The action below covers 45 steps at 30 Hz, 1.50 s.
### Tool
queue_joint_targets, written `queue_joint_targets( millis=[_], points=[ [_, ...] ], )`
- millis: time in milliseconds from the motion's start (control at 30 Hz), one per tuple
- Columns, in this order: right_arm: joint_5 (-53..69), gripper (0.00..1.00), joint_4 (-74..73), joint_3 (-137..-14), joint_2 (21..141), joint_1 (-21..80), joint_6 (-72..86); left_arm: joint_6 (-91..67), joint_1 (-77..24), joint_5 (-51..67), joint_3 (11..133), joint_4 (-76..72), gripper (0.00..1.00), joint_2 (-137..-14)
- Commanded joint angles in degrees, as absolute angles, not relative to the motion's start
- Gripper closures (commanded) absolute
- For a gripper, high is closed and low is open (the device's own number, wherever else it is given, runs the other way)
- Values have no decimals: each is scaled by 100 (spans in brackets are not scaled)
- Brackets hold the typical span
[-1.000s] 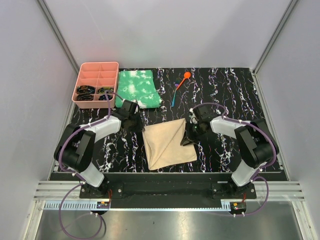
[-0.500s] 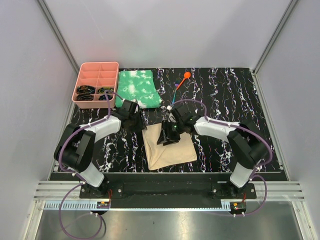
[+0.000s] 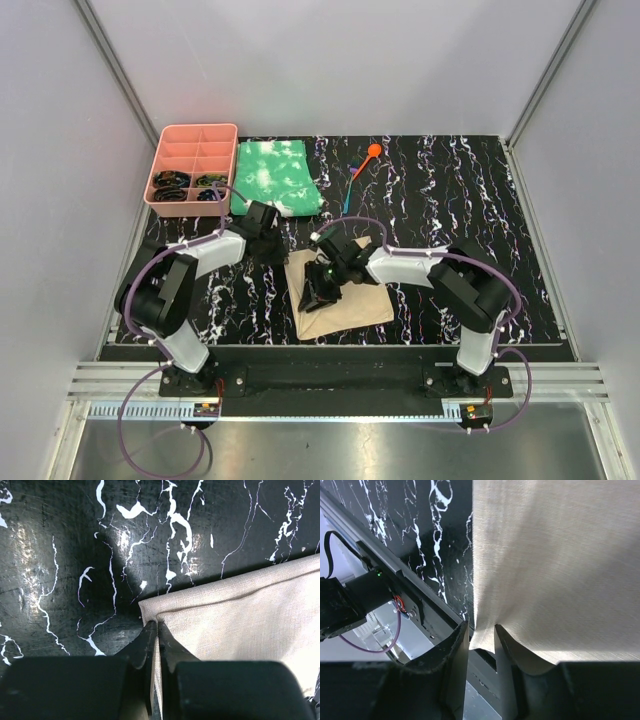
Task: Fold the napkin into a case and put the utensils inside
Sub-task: Smooth out the top corner of the square-folded napkin at the center of the board.
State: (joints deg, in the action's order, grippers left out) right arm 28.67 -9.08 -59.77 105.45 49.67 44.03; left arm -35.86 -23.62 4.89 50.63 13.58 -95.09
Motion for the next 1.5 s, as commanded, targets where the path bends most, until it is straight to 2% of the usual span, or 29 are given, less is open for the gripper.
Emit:
queue_joint_targets(
  millis=[0,67,500,767,900,1167,1433,1467],
  points=[
    [3041,66,-502,-6117,10722,5141,4587,-3577,-2329,202,5247,1090,96,-9536],
    [3093,67,-431,-6100,10854,5212,4632,-3586,-2329,193,5273,1090,100,-9527],
    [3085,69,-378,-5415,10372,5581,4834,-3647,-2329,167,5555,1169,100,-9703],
    [2848,67,-887,-6125,10125,5581,4676,-3656,-2320,361,5458,1090,100,-9589],
    [2953,66,-914,-6337,10405,5581,4623,-3647,-2320,334,5423,1081,100,-9571],
    [3032,67,-650,-6056,10793,5669,4746,-3647,-2320,325,5423,1055,100,-9589],
    [2770,67,-1062,-6125,10425,5678,4571,-3568,-2320,229,5590,1239,100,-9467],
    [2690,67,-1168,-6143,10346,5713,4544,-3603,-2329,150,5572,1309,96,-9396]
  ],
)
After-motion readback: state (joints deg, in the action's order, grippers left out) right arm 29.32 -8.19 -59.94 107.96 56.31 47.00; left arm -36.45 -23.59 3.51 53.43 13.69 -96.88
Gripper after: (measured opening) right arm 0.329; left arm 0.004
